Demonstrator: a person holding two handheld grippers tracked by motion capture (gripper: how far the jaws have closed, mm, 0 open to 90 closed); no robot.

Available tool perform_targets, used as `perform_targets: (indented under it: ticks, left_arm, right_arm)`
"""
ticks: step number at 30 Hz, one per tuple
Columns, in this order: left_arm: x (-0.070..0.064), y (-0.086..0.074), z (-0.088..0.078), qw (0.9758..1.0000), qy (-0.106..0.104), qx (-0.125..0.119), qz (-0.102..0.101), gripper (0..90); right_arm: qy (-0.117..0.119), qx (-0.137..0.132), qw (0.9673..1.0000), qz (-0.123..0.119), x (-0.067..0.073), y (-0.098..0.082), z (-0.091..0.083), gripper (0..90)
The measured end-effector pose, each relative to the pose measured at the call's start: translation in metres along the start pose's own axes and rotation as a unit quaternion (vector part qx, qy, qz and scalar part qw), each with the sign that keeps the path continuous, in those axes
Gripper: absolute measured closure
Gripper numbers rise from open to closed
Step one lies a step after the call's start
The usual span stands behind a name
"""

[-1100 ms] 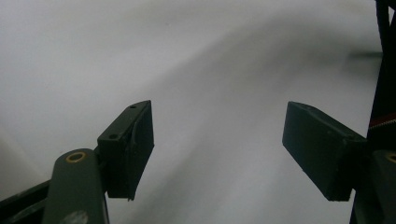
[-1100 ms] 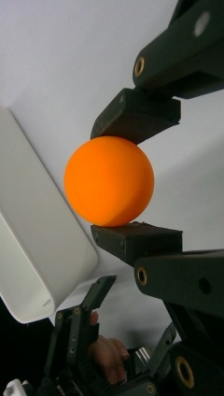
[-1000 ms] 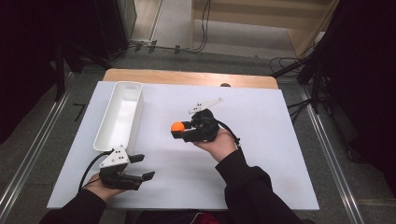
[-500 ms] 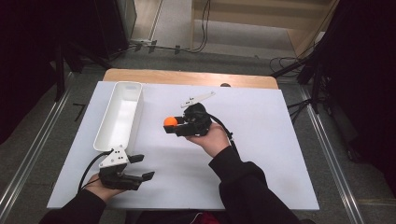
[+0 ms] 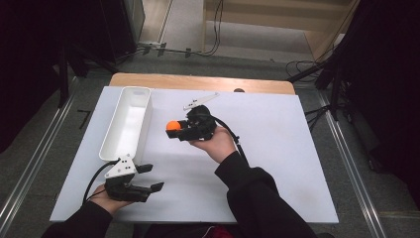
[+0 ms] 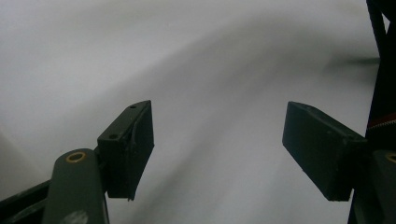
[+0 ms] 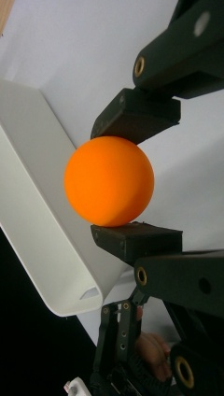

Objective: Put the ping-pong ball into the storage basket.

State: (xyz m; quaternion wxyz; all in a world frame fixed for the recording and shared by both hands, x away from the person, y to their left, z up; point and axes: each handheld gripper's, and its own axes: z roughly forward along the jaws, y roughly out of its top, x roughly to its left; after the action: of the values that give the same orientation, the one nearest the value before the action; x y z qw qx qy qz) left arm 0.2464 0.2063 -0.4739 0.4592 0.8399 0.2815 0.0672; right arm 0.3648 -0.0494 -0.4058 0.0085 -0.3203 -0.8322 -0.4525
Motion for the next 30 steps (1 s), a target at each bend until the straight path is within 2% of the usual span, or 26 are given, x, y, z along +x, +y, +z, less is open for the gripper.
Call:
perform_targets:
  ticks: [13, 30]
  left_arm:
    - [0.000, 0.000, -0.001, 1.0000, 0.001, 0.000, -0.002, 25.3]
    - [0.001, 0.000, -0.001, 1.0000, 0.000, 0.001, 0.000, 25.3]
  right_arm:
    - [0.001, 0.002, 1.0000, 0.001, 0.000, 0.013, 0.013, 48.4]
    - [0.000, -0.001, 0.9998, -0.018, 0.009, 0.026, 0.026, 48.4]
